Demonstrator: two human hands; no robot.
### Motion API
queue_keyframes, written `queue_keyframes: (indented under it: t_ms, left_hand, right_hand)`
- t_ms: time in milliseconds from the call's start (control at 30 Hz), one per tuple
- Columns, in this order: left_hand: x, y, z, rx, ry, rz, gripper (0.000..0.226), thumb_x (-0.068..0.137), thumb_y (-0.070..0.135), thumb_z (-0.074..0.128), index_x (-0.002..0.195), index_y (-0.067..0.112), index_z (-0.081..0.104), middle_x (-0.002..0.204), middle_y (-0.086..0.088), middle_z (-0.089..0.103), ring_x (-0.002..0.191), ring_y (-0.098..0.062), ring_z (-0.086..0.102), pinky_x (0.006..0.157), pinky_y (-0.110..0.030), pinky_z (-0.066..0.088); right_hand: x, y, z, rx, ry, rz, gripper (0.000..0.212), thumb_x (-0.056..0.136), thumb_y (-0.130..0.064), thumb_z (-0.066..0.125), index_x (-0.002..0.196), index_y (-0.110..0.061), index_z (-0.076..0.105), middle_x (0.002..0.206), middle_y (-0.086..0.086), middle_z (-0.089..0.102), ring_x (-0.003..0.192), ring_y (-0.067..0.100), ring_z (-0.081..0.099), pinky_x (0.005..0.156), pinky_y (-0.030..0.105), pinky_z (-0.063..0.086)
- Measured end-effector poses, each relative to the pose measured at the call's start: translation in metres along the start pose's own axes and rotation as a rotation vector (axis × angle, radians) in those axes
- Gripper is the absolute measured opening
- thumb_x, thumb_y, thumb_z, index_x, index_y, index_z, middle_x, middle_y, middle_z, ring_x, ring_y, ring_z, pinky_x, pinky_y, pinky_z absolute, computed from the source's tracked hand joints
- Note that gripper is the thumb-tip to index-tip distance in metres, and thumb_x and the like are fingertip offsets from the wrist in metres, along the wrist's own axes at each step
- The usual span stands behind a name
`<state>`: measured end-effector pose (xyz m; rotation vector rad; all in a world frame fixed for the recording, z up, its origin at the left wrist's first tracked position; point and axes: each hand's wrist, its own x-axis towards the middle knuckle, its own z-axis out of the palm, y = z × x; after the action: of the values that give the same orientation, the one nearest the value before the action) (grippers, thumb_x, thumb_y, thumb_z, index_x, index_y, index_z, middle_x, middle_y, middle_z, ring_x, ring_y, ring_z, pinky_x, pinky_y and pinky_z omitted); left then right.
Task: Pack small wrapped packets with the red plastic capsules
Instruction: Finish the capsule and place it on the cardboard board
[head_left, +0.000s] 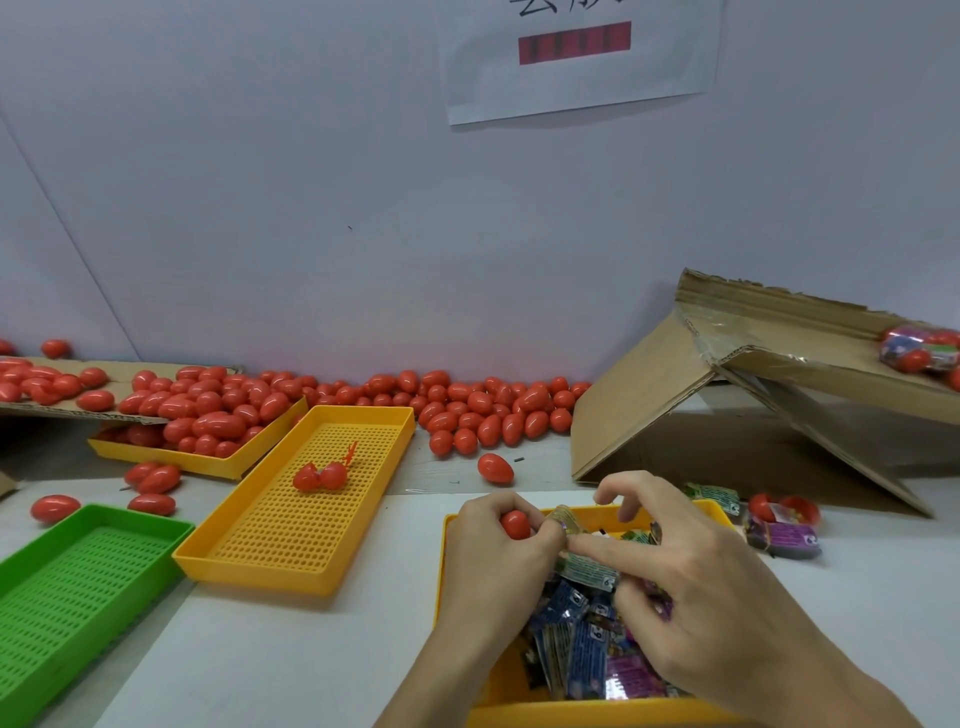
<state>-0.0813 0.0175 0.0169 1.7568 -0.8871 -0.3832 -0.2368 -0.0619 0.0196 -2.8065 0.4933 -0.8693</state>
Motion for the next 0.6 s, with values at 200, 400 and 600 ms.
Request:
queue_keyframes:
  t_ms: [200,400,600]
  left_hand:
    - [-0.002,0.000,0.002,-0.011,-0.036,0.004,0.016,0.081,0.018,0.073,0.066,0.016,0.067,0.069,-0.004,0.068,0.069,-0.019,0.066,0.063,-0.028,0.057]
    - [-0.003,0.002,-0.001,-0.070,-0.190,-0.011,0.014,0.080,0.028,0.078,0.076,0.024,0.066,0.071,0.005,0.064,0.065,-0.006,0.059,0.060,-0.016,0.050]
    - [-0.007,0.008,-0.005,-0.236,-0.311,-0.092,0.013,0.102,0.023,0.049,0.109,0.032,0.055,0.090,0.002,0.059,0.070,-0.005,0.056,0.062,-0.021,0.047]
  right_hand:
    - [0.001,0.004,0.006,-0.065,-0.022,0.034,0.022,0.082,-0.037,0.062,0.102,-0.038,0.071,0.116,-0.010,0.052,0.087,0.011,0.059,0.058,0.026,0.058]
    - [0.002,0.005,0.009,0.051,0.015,0.125,0.016,0.081,-0.021,0.078,0.086,-0.033,0.069,0.095,-0.021,0.052,0.084,0.004,0.057,0.062,0.020,0.053]
    - [0.008,0.011,-0.001,0.602,0.171,0.565,0.010,0.089,-0.021,0.071,0.081,-0.026,0.073,0.079,-0.012,0.071,0.076,0.001,0.065,0.067,0.021,0.047]
